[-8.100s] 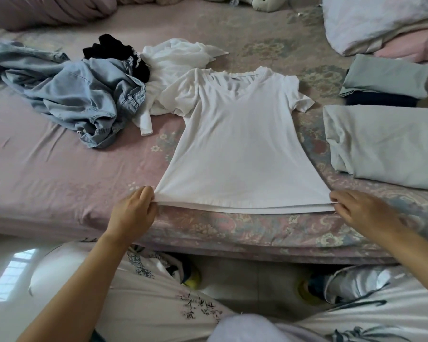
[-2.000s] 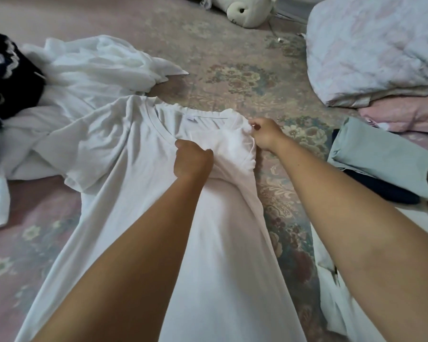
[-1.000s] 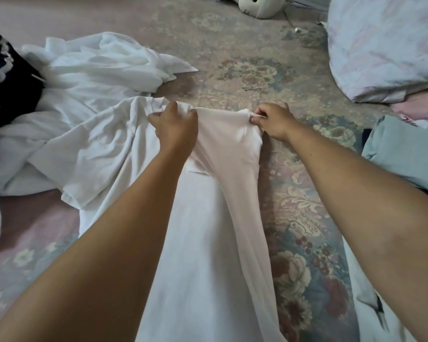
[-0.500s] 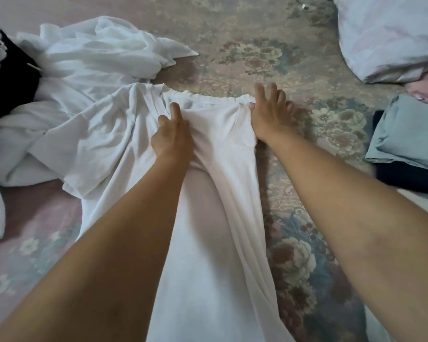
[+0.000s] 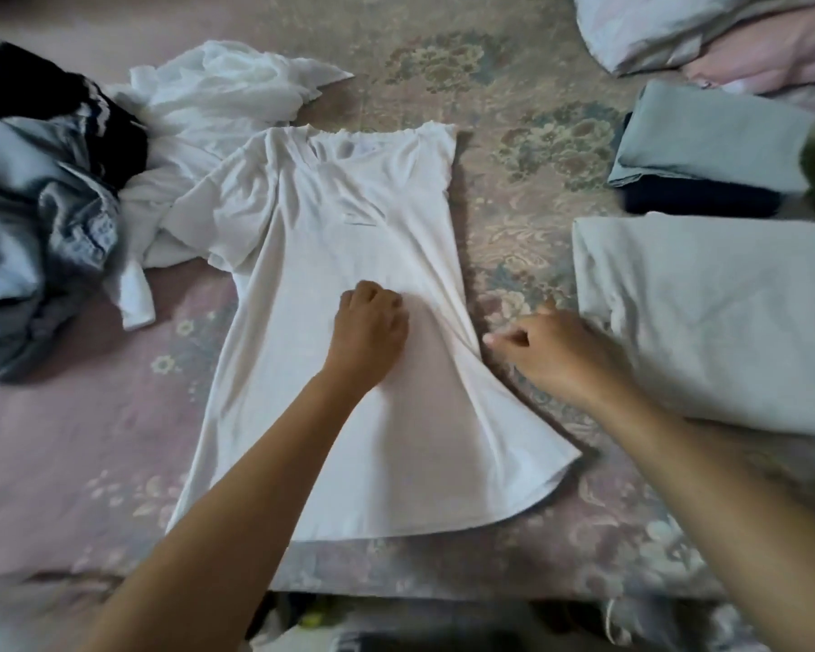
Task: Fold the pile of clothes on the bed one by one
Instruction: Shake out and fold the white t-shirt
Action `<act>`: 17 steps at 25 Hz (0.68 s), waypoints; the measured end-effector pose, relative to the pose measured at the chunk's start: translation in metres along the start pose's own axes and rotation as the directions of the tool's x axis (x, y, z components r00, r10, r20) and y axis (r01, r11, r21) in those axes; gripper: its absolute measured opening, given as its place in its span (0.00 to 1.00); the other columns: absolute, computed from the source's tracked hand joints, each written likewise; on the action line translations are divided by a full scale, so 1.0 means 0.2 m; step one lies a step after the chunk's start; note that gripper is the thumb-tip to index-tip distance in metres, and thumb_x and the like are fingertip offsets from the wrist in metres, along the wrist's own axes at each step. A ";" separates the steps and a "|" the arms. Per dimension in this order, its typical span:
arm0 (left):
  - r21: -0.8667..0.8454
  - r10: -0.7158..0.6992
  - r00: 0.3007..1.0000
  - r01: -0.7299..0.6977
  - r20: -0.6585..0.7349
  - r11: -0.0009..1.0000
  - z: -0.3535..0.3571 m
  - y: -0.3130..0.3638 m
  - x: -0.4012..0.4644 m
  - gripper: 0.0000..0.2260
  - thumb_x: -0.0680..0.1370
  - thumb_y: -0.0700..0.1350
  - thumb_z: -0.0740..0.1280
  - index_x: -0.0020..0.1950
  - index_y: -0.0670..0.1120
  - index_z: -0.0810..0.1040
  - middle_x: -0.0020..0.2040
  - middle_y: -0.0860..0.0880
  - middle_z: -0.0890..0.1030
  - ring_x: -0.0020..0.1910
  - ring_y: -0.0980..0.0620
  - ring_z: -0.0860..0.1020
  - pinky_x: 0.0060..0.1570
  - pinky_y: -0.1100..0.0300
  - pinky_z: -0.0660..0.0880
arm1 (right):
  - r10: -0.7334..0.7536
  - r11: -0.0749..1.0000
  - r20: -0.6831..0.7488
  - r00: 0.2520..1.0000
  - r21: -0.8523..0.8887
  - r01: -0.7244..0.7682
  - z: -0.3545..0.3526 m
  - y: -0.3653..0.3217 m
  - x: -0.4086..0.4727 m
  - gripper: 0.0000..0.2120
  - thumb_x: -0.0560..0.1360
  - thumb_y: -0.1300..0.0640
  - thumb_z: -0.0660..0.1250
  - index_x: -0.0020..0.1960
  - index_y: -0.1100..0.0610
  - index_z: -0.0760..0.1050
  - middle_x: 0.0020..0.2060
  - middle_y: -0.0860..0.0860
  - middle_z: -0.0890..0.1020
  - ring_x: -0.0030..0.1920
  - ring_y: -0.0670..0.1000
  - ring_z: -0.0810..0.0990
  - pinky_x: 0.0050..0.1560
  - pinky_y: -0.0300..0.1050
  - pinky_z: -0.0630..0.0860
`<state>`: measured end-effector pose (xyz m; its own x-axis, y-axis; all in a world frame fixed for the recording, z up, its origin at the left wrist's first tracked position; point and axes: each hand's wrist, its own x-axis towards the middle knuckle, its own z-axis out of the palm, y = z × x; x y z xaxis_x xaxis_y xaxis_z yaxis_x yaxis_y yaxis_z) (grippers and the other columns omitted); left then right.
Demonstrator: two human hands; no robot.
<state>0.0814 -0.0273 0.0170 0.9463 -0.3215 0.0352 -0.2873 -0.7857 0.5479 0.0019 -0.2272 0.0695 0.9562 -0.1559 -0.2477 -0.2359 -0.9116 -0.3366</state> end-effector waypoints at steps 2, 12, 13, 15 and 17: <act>-0.179 -0.092 0.996 0.088 -0.017 0.980 -0.03 0.06 -0.20 0.12 0.79 0.43 0.59 0.51 0.38 0.79 0.49 0.43 0.76 0.48 0.47 0.74 0.46 0.66 0.64 | 0.042 0.997 0.167 0.985 -0.076 -0.030 0.03 -0.01 -0.18 0.21 0.74 0.37 0.63 0.35 0.54 0.74 0.44 0.51 0.73 0.50 0.54 0.74 0.47 0.48 0.69; -0.544 -0.522 0.719 0.692 0.459 0.475 -0.20 0.22 -0.49 0.18 0.81 0.51 0.59 0.47 0.36 0.77 0.38 0.40 0.79 0.33 0.44 0.79 0.32 0.56 0.78 | -0.351 0.908 -0.026 0.936 -0.255 0.333 0.32 -0.48 -0.72 0.20 0.67 0.63 0.74 0.57 0.58 0.75 0.43 0.54 0.79 0.40 0.54 0.79 0.33 0.45 0.74; -0.520 -0.518 0.726 0.687 0.453 0.508 -0.20 0.21 -0.51 0.18 0.80 0.51 0.62 0.45 0.35 0.77 0.38 0.40 0.79 0.32 0.45 0.78 0.30 0.57 0.77 | -0.399 0.873 -0.050 0.916 -0.328 0.362 0.40 -0.49 -0.73 0.23 0.57 0.62 0.80 0.51 0.58 0.79 0.36 0.54 0.79 0.33 0.52 0.79 0.28 0.43 0.74; -0.503 -0.484 0.772 0.636 0.412 0.586 -0.17 0.19 -0.55 0.11 0.78 0.45 0.66 0.42 0.38 0.76 0.37 0.40 0.76 0.31 0.44 0.76 0.32 0.57 0.79 | -0.521 0.805 -0.129 0.844 -0.404 0.435 0.51 -0.43 -0.72 0.24 0.49 0.62 0.81 0.44 0.57 0.82 0.29 0.52 0.76 0.26 0.50 0.75 0.24 0.41 0.71; -0.478 -0.443 0.816 0.577 0.371 0.662 -0.14 0.16 -0.59 0.06 0.76 0.40 0.67 0.41 0.40 0.75 0.36 0.41 0.74 0.32 0.44 0.74 0.38 0.53 0.81 | -0.561 0.812 -0.214 0.800 -0.331 0.481 0.54 -0.33 -0.73 0.26 0.56 0.59 0.80 0.53 0.57 0.80 0.33 0.51 0.78 0.29 0.50 0.77 0.27 0.41 0.74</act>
<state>-0.0364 0.0000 0.0538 0.8444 -0.1102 -0.5243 0.4269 -0.4528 0.7827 -0.1414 -0.1023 0.0294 0.9341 0.3054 0.1851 0.3258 -0.9410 -0.0913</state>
